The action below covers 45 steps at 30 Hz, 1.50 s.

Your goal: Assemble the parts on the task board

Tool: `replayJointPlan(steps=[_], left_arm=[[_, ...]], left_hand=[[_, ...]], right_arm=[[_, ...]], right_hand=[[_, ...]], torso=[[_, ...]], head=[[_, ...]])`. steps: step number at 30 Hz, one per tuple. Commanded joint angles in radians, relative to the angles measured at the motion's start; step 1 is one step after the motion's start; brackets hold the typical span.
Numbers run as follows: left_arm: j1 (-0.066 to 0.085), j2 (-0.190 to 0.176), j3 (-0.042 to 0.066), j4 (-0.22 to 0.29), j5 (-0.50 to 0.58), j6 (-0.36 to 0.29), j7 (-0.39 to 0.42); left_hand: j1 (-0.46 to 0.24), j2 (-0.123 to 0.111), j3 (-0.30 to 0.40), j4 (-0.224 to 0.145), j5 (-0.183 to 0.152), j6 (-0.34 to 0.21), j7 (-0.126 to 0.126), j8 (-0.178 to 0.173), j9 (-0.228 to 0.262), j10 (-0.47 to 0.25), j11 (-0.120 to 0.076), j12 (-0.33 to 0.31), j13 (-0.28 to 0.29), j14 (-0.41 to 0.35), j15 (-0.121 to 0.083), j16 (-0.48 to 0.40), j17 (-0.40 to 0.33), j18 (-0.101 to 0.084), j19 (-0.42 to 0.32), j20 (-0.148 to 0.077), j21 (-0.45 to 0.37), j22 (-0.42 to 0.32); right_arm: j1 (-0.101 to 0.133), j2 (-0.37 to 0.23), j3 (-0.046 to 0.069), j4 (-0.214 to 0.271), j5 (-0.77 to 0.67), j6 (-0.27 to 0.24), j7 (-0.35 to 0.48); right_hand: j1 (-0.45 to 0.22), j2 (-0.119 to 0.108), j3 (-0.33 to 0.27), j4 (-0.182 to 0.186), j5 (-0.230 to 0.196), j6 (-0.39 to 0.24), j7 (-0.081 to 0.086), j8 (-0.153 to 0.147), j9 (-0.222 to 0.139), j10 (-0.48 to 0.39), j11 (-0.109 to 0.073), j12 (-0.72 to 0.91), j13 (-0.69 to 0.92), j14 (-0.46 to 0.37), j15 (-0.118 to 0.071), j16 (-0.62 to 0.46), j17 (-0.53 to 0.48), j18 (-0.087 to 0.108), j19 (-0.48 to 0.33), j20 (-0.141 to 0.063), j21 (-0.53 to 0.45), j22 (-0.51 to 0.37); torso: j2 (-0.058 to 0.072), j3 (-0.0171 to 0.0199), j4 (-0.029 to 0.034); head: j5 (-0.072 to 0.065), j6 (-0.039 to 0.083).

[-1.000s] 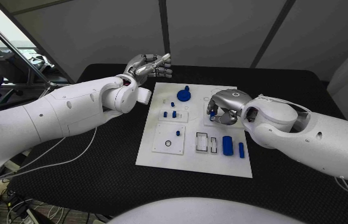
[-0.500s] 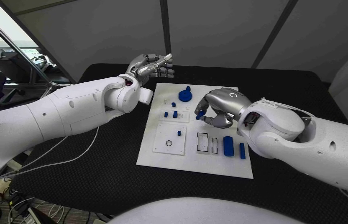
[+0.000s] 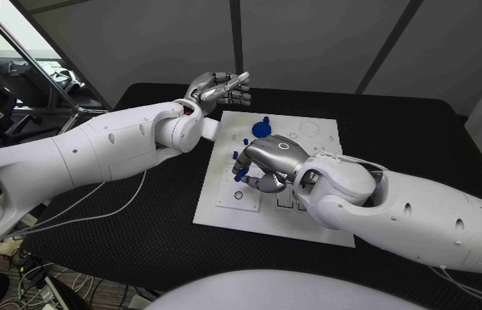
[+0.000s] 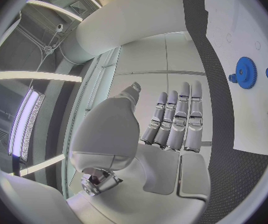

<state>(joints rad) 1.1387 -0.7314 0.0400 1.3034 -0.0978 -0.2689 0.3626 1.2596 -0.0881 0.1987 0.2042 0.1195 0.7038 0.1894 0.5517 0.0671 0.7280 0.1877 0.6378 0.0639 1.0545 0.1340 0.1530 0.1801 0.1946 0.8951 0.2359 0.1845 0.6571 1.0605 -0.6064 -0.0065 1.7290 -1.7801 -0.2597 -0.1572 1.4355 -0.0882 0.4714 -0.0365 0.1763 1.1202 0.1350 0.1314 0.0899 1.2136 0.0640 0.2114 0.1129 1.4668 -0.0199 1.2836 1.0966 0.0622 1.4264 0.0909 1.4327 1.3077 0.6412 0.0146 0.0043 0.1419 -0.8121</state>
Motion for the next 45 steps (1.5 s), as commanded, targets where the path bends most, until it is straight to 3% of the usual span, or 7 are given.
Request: replayJointPlan(steps=[1,5,11,27,45], left_arm=[[0.002,0.003,0.001,0.0,-0.002,0.012,0.017],[0.002,0.005,0.001,-0.002,-0.002,0.012,0.016],[0.002,0.007,0.001,-0.002,-0.002,0.015,0.017],[0.002,0.003,0.001,-0.002,-0.002,0.016,0.015],[0.003,0.003,0.001,-0.004,-0.002,0.016,0.012]], left_hand=[[0.009,0.003,0.007,0.0,-0.002,-0.005,0.053,0.007,-0.001,0.005,0.0,-0.007,-0.001,0.006,0.001,-0.004,-0.001,-0.012,-0.001,0.003,-0.003,-0.001],[0.009,0.003,0.007,0.0,-0.002,-0.005,0.053,0.007,-0.001,0.005,0.0,-0.007,-0.001,0.006,0.001,-0.004,-0.001,-0.012,-0.001,0.003,-0.003,-0.001],[0.011,0.005,0.008,-0.001,-0.002,-0.006,0.053,0.007,-0.001,0.005,0.0,-0.008,-0.001,0.007,0.001,-0.006,-0.002,-0.012,-0.002,0.003,-0.005,-0.004],[0.012,0.006,0.009,-0.002,-0.002,-0.006,0.053,0.007,-0.001,0.005,0.0,-0.009,-0.001,0.007,0.001,-0.007,-0.003,-0.012,-0.002,0.003,-0.006,-0.006],[0.012,0.006,0.009,-0.002,-0.002,-0.006,0.054,0.007,-0.001,0.004,0.0,-0.009,-0.001,0.008,0.001,-0.008,-0.003,-0.012,-0.002,0.004,-0.007,-0.007]], right_arm=[[-0.004,0.014,-0.008,-0.013,-0.005,-0.013,0.062],[-0.017,0.032,-0.017,-0.033,-0.001,0.001,0.074],[-0.029,0.046,-0.021,-0.06,0.001,0.026,0.079],[-0.035,0.054,-0.023,-0.092,-0.022,0.102,0.055],[-0.037,0.064,-0.028,-0.112,-0.025,0.13,0.048]], right_hand=[[-0.011,-0.004,0.005,-0.001,0.007,-0.002,0.006,-0.006,-0.001,0.009,0.0,-0.006,-0.001,0.031,0.003,0.002,0.0,-0.015,0.004,0.0,0.006,0.091],[-0.013,-0.005,0.005,-0.001,0.008,-0.003,0.007,-0.007,-0.001,0.008,0.0,-0.008,-0.001,0.031,0.004,0.003,0.001,-0.014,0.003,0.001,0.006,0.091],[-0.015,-0.006,0.005,-0.002,0.01,-0.004,0.007,-0.008,-0.002,0.008,0.001,-0.01,0.0,0.031,0.004,0.003,0.0,-0.014,0.002,0.002,0.005,0.09],[-0.015,-0.006,0.006,-0.003,0.011,-0.004,0.007,-0.009,-0.002,0.007,0.001,-0.011,0.0,0.03,0.005,0.002,-0.003,-0.014,0.001,0.002,0.004,0.088],[-0.016,-0.005,0.006,-0.003,0.012,-0.003,0.007,-0.008,-0.001,0.009,0.001,-0.011,0.0,0.03,0.005,0.001,-0.004,-0.013,0.0,0.002,0.003,0.087]], torso=[[0.0,0.0005,-0.0019],[-0.001,0.0026,-0.0028],[-0.001,0.0035,-0.0049],[-0.001,0.002,-0.0023],[-0.002,0.0028,-0.0065]], head=[[0.008,-0.005],[0.013,-0.009],[0.018,-0.01],[0.019,-0.014],[0.018,-0.014]])
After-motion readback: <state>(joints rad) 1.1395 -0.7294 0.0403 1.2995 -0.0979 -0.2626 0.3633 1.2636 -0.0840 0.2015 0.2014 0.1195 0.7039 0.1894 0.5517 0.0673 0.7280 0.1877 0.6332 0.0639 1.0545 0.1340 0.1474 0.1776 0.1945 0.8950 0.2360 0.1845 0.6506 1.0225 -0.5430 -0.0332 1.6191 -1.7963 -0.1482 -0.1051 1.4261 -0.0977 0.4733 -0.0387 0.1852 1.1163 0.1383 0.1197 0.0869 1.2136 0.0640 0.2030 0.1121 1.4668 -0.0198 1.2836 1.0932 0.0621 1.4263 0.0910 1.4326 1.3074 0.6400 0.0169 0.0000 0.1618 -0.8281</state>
